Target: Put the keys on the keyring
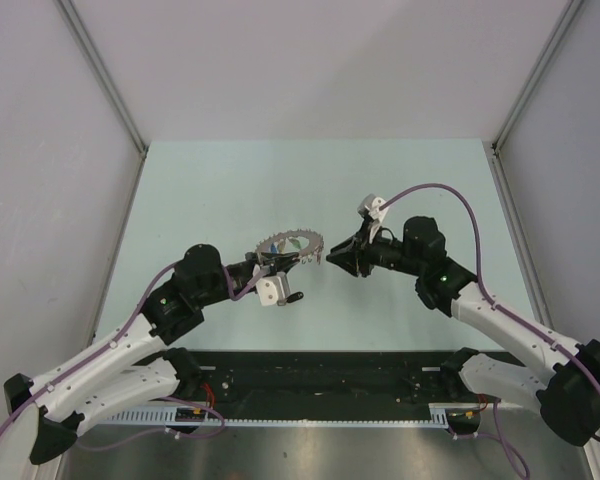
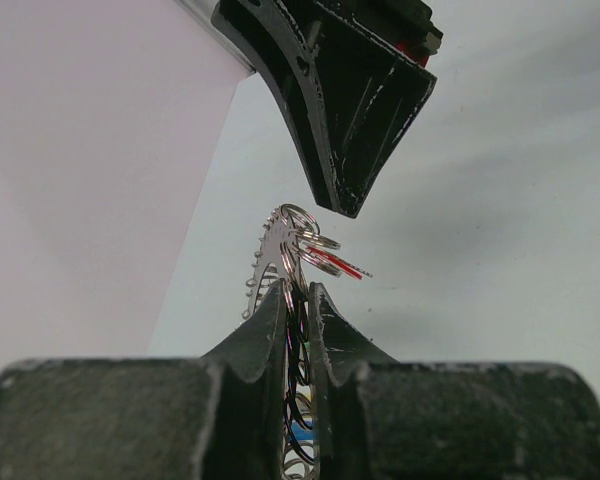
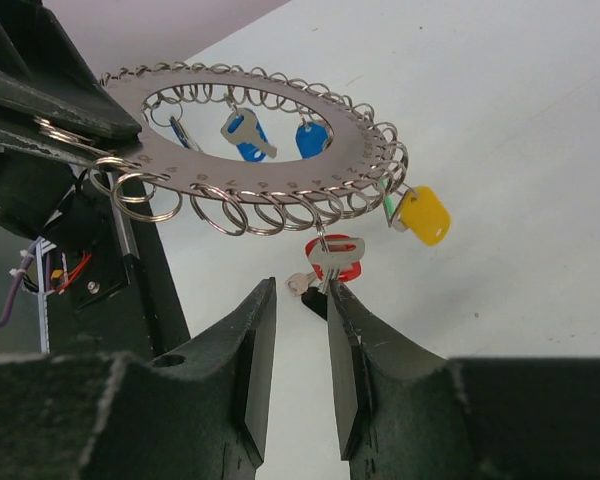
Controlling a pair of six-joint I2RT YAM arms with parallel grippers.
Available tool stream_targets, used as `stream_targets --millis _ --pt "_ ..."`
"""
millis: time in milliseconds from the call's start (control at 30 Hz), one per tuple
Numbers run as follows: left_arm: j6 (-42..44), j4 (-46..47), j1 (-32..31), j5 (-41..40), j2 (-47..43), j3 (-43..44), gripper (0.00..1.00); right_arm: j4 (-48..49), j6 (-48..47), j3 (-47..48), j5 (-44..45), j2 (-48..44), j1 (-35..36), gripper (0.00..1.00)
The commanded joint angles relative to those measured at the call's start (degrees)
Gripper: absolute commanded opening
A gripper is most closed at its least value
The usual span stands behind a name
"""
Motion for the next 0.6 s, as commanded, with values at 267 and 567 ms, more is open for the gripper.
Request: stream_targets --millis 267,567 --pt "2.67 2.43 -0.18 2.82 -0.42 0.55 0.0 5.47 0.64 4.09 -0.92 0.66 -0.13 0.31" --pt "2.23 2.61 -0.17 3.35 -0.15 0.82 0.0 6.26 1.25 4.62 -1.71 1.45 0.22 0.31"
